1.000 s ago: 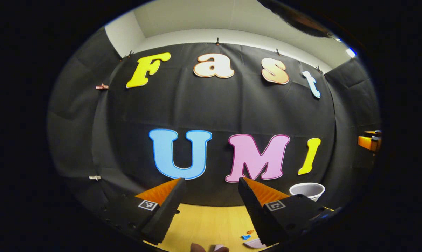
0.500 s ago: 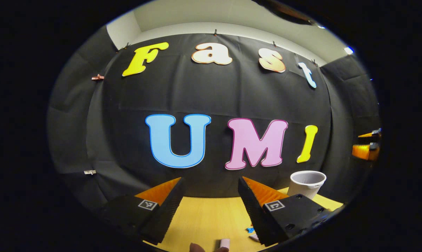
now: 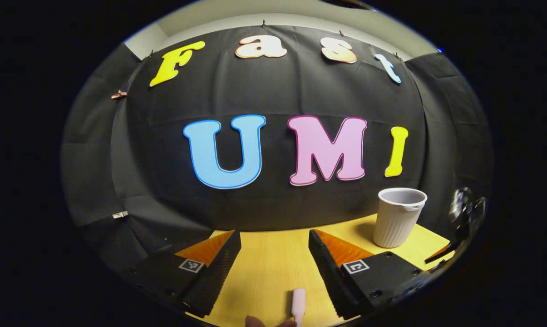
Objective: Pick up the small broom and dustpan from the desktop, sweep the trash into the dustpan with the broom, and then empty the trash into the garbage bin.
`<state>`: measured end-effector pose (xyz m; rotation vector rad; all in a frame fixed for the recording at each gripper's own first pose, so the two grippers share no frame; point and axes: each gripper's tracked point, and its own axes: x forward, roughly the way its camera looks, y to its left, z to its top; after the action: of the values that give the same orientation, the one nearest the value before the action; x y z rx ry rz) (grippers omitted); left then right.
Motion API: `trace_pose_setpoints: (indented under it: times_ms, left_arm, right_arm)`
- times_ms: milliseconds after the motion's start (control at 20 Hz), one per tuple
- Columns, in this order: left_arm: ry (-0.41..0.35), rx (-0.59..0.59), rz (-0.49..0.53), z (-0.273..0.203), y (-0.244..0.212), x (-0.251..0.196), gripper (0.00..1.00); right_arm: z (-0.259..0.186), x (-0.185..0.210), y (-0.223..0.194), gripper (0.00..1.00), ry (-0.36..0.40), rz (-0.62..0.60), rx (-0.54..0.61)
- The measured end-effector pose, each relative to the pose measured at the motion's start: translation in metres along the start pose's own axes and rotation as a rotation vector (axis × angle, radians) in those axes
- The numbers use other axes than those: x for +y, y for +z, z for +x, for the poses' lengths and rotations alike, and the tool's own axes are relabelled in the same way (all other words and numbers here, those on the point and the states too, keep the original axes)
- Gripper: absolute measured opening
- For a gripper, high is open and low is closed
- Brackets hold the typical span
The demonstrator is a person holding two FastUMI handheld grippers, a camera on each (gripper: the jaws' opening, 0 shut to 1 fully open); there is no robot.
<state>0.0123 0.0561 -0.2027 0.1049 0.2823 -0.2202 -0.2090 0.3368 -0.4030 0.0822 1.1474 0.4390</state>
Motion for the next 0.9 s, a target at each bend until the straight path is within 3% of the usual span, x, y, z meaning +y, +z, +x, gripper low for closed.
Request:
trace_pose_setpoints:
  times_ms: [200, 450, 650, 750, 800, 900]
  left_arm:
    - [0.032, 0.056, -0.018, 0.000, -0.020, 0.008, 0.95]
    - [0.050, 0.098, -0.013, -0.002, -0.038, 0.013, 0.95]
    - [0.058, 0.123, -0.008, -0.007, -0.050, 0.015, 0.95]
    - [0.062, 0.141, -0.010, -0.007, -0.058, 0.015, 0.95]
    - [0.061, 0.157, -0.010, -0.007, -0.064, 0.014, 0.95]
    - [0.048, 0.212, -0.016, -0.005, -0.084, 0.012, 0.95]
  right_arm:
    - [0.059, 0.006, -0.023, 0.84, 0.009, 0.081, 0.146]
    - [0.103, 0.022, -0.017, 0.83, 0.008, 0.136, 0.222]
    - [0.118, 0.018, -0.027, 0.66, -0.027, 0.156, 0.283]
    - [0.116, 0.016, -0.022, 0.51, -0.027, 0.158, 0.274]
    - [0.119, 0.017, -0.024, 0.38, -0.021, 0.156, 0.283]
    - [0.119, 0.017, -0.022, 0.38, -0.008, 0.135, 0.266]
